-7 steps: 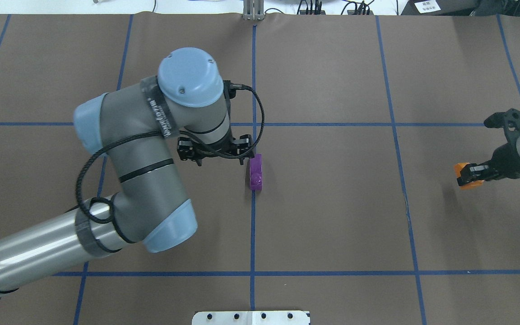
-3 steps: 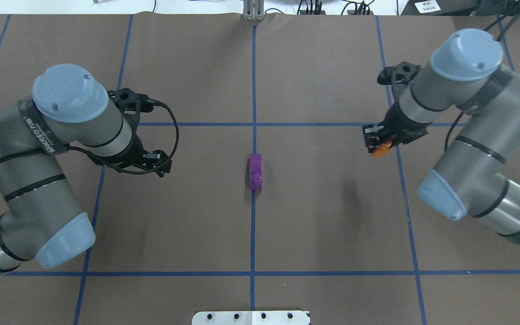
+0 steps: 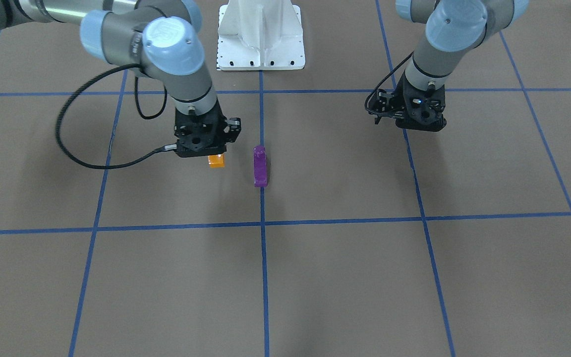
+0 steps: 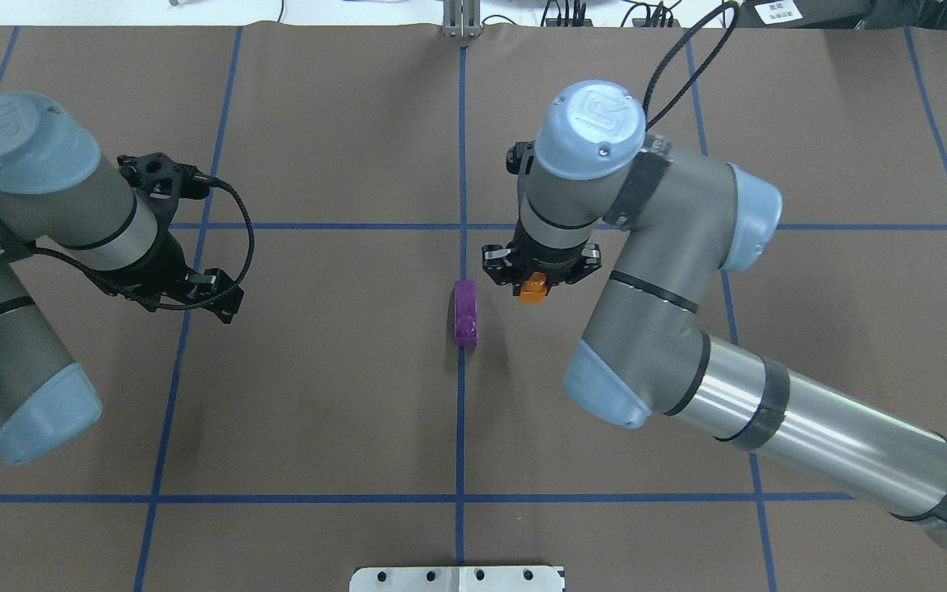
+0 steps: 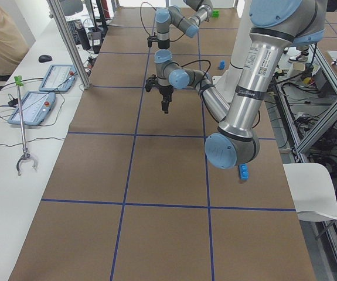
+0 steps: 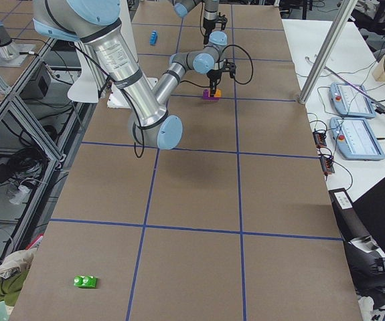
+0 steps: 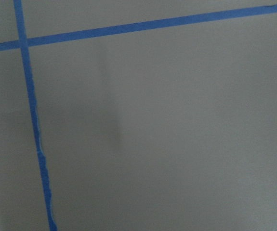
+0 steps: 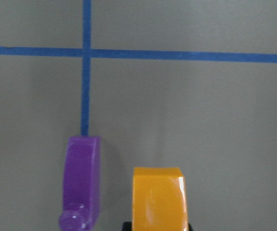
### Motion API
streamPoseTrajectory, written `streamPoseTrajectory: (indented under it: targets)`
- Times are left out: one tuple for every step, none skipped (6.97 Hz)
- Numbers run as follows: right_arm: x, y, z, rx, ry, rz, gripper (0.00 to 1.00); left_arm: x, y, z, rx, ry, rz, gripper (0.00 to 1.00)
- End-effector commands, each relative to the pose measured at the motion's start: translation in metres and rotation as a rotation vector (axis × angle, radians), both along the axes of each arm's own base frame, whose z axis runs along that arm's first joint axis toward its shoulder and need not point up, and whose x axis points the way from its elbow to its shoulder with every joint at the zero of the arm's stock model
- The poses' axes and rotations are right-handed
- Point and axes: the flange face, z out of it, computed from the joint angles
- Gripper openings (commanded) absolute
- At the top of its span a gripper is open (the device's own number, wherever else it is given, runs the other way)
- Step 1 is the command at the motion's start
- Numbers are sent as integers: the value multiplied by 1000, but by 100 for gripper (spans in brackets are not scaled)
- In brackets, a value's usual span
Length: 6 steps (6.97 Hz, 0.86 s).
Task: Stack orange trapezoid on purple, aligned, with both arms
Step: 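Carry the orange trapezoid over the purple one with the right gripper while the left withdraws, then lower the orange trapezoid onto the purple trapezoid with the right gripper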
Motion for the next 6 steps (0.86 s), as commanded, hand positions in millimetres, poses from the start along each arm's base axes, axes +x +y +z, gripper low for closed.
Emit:
streamPoseTrajectory:
  targets:
    - [-33,16,-21,14,3,-4,0,-8,1,11,-13,0,17,100]
    - [-45,24,-30,18,-2,-21,0,-7,1,10,-15,0,16,100]
    - [-54,28,-30,10,5,-20,0,-8,1,10,-13,-1,13,100]
    - [-63,30,-27,-5,19,-16,0,-8,0,10,-13,-2,11,100]
    - [-71,24,-36,-5,22,-13,0,-7,1,10,-16,-2,8,100]
    - [-73,22,-36,-5,27,-11,0,-7,0,8,-16,0,6,100]
